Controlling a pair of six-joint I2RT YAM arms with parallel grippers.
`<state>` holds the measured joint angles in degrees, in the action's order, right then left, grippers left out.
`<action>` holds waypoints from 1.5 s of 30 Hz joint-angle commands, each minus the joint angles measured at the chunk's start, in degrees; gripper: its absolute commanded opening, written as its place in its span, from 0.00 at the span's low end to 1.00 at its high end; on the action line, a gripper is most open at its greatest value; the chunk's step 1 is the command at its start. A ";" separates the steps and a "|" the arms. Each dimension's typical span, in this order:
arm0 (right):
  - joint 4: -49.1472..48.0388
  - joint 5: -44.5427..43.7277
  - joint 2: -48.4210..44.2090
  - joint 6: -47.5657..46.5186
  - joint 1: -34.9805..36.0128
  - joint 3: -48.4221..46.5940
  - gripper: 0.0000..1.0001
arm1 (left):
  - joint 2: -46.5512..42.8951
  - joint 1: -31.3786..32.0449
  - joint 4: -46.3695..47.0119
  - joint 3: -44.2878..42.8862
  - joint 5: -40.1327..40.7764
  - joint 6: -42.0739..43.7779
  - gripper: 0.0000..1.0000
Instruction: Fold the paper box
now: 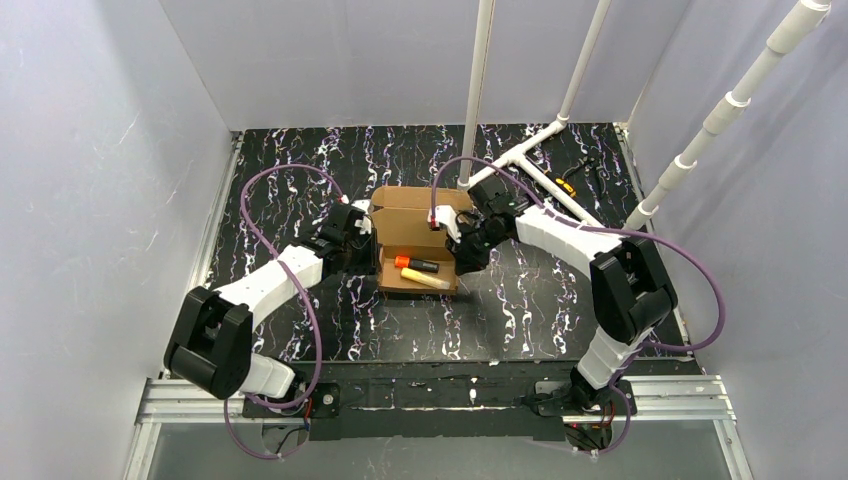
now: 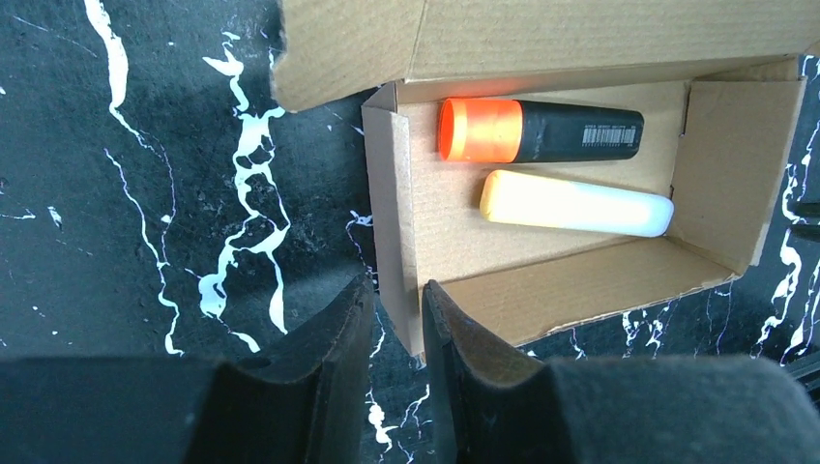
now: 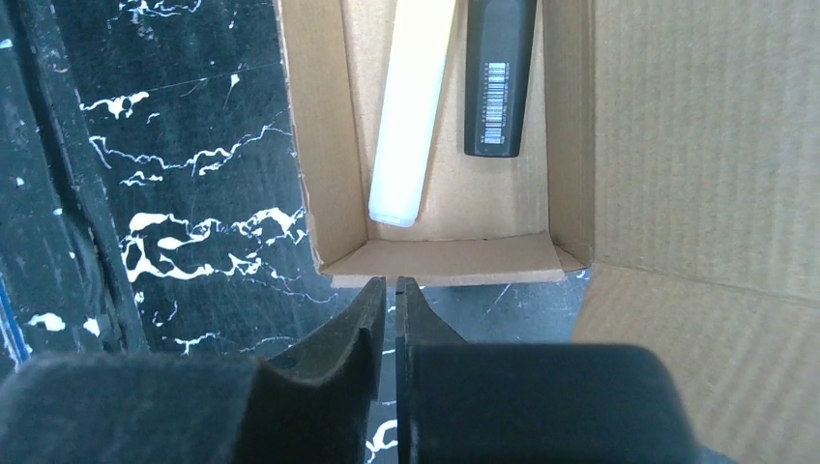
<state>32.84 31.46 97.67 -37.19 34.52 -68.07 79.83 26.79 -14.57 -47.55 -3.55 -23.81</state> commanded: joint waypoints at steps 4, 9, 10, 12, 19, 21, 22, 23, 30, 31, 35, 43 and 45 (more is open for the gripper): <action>13.62 5.87 -3.02 -8.85 0.19 -10.46 0.28 | -4.57 -0.31 -3.36 -3.14 1.67 1.00 0.25; 13.52 4.29 -4.39 -7.78 -0.60 -14.41 0.58 | -9.29 -0.62 -3.04 -1.31 2.42 -1.23 0.40; 13.42 4.34 -4.19 -7.14 -1.31 -15.63 0.66 | -10.25 -1.03 -2.30 -0.12 2.26 -2.32 0.45; 12.75 6.34 -2.96 -4.46 -3.96 -18.25 0.76 | -12.06 -3.36 0.48 2.28 0.18 -4.31 0.58; 4.56 15.00 -2.49 8.94 -13.87 -16.41 0.87 | -9.37 -16.73 18.99 5.26 -19.79 -10.74 0.89; -2.67 14.92 -4.36 14.14 -14.99 -10.29 0.91 | -4.47 -17.66 21.47 2.98 -23.46 -9.97 0.91; -4.61 15.21 -5.13 15.71 -15.47 -8.09 0.92 | -2.26 -17.79 22.15 1.74 -24.90 -9.01 0.91; -5.89 15.82 -5.74 16.34 -15.68 -6.28 0.93 | -0.16 -17.82 22.35 0.67 -25.81 -7.99 0.91; -9.69 16.97 -7.93 18.01 -15.87 -1.16 0.96 | 9.12 -17.91 22.52 -4.72 -28.65 -1.49 0.81; -9.86 17.26 -7.93 18.02 -15.89 -1.06 0.96 | 9.98 -17.91 22.52 -5.28 -29.35 -1.19 0.75; -10.03 17.54 -7.84 17.91 -16.15 -0.53 0.96 | 11.92 -17.91 22.63 -6.49 -31.13 0.23 0.68; -8.11 18.10 -8.19 13.91 -16.59 -0.10 0.96 | 14.54 -17.91 24.12 -6.94 -36.14 3.09 0.43; -7.51 18.11 -8.27 13.09 -16.80 -0.21 0.96 | 14.48 -17.92 24.34 -6.71 -36.57 3.31 0.33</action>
<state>25.08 47.99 91.72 -21.47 18.31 -68.34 94.63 9.10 9.02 -52.77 -36.51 -22.83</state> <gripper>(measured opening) 0.961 0.394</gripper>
